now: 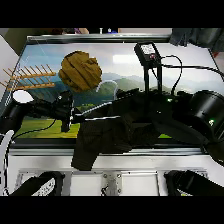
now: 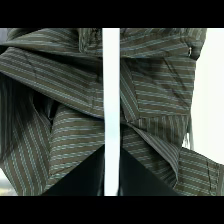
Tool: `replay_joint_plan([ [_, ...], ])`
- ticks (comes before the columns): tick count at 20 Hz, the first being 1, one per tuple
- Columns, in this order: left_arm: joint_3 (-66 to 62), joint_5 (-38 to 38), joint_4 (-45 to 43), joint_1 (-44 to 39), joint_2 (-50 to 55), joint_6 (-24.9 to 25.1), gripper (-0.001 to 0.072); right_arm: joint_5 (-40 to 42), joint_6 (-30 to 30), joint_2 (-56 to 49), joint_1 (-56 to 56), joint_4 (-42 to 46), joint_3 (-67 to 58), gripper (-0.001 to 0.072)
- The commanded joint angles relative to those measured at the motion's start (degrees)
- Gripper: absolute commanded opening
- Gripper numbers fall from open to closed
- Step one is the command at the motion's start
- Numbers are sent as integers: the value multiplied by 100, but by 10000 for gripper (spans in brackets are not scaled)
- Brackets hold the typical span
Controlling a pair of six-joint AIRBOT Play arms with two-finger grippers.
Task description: Fold the clothes and pants, and hang the long-sleeved shirts on hangers.
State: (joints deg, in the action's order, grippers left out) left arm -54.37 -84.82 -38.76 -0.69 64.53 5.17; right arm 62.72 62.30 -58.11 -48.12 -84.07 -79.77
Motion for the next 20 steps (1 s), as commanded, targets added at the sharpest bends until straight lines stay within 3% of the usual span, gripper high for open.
replay_joint_plan([
  [1, -4, 35, -61, -4, -7, 22, 16, 0, 9, -2, -7, -17, 2, 34],
  [2, -4, 17, -55, -4, -7, 127, 15, 2, 9, -2, -7, -20, 2, 37],
  [3, -4, 20, -55, -4, -7, 199, 16, 4, 7, -2, -7, -20, 2, 116],
  [4, -4, 17, -55, -4, -7, 201, 16, 2, 7, 0, -4, -20, 2, 335],
  [5, -4, 15, -57, -4, -7, 205, 16, 2, 7, 0, -4, -20, 2, 486],
  [14, -4, -31, -57, -4, -7, 361, 15, 649, 90, 472, 586, -435, 2, 488],
  [20, -4, -57, -59, -4, -4, 365, 15, 1209, 914, 835, 1810, -1672, 2, 491],
])
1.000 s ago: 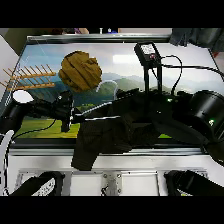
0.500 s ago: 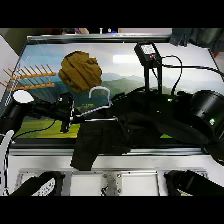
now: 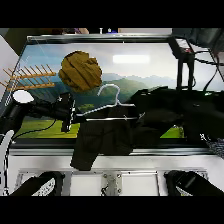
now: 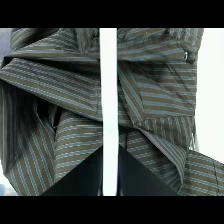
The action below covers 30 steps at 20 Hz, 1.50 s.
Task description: Fold the clothes and pants, and hang the long-sleeved shirts on hangers.
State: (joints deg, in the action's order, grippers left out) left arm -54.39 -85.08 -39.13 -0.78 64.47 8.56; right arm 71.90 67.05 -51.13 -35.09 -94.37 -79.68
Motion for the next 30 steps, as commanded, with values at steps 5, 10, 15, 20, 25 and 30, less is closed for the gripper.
replay_joint_plan([
  [5, -2, -92, -22, 7, 98, 24, 15, 400, 817, 188, 1134, -1119, -7, 540],
  [10, -2, -293, 13, 4, 492, -50, 15, 935, 979, 146, 1189, -1233, -4, 532],
  [15, -2, -232, 9, 4, 566, -39, 15, 2061, 1272, -9, 1189, -1012, -4, 527],
  [20, -2, -212, 2, 4, 566, -42, 15, 2116, 1279, -20, 1189, 13, -7, 527],
  [25, -2, -208, 4, 4, 566, -42, 15, 2218, 1517, -24, 1189, 76, -7, 526],
  [30, -2, -188, 4, 4, 566, -39, 15, 2734, 1829, -42, 1189, 164, -7, 415],
])
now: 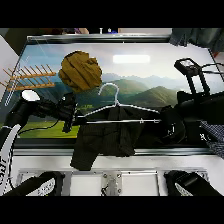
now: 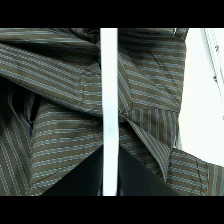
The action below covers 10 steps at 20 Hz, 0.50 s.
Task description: Fold the clothes and pants, and hang the long-sleeved shirts on hangers.
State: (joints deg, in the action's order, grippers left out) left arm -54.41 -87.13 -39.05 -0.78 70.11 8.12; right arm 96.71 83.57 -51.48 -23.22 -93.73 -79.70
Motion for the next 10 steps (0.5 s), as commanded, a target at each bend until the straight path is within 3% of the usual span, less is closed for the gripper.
replay_joint_plan([
  [1, 0, 15, -4, 4, 2, 4, 15, 251, 201, -7, 2, 116, -4, 313],
  [3, 0, 15, -4, 4, 2, 4, 15, 247, 201, -9, 2, 179, -4, 272],
  [5, 0, 15, -4, 4, 2, 15, 15, 247, 199, -7, 2, 256, -4, 93],
  [7, 0, 13, -4, 4, 2, 103, 15, 227, 201, -7, 0, 267, -4, 72],
  [8, 2, 13, -2, 4, 2, 162, 15, 203, 203, -7, -9, 269, -4, 23],
  [10, 4, 17, -2, 4, 4, 319, 15, 129, 195, -7, -111, 267, -4, 22],
])
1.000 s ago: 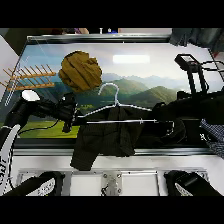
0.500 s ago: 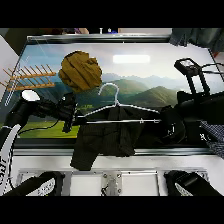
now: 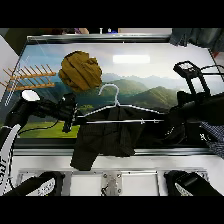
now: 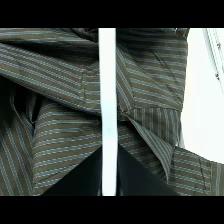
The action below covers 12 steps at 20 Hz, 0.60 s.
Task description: Fold the clothes and pants, and hang the long-sleeved shirts on hangers.
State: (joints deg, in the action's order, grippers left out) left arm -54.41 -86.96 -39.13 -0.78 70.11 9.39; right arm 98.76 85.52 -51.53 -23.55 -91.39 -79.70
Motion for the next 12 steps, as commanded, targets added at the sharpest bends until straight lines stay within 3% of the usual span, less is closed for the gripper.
replay_joint_plan([
  [1, 4, 0, 9, 4, 9, 251, 14, -122, -2, -4, -170, 33, -13, 22],
  [12, 4, 72, 721, 4, 651, 782, 13, -245, -638, -990, -1075, 76, -1786, 21],
])
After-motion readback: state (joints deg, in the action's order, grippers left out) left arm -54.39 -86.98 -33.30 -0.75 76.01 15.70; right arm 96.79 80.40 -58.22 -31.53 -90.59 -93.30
